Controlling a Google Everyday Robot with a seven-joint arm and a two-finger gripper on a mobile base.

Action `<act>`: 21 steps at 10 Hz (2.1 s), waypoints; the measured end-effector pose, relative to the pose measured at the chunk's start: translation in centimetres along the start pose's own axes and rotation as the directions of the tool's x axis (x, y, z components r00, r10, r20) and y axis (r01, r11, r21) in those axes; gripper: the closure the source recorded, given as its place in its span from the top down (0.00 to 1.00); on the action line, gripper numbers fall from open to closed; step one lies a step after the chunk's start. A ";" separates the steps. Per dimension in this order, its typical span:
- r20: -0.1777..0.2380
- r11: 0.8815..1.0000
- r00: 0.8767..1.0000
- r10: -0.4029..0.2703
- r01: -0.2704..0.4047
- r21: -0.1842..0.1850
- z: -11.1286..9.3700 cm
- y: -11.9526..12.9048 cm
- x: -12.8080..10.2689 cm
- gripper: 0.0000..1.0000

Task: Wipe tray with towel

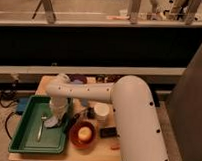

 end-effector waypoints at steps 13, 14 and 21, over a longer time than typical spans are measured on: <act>-0.016 0.987 0.987 -0.158 0.158 -0.002 1.1 -1.0 -8.0 0.00; -0.004 0.987 0.987 -0.159 0.159 0.001 1.3 0.3 -8.8 0.00; 0.003 0.994 0.994 -0.113 0.113 0.003 0.8 4.3 -8.2 0.00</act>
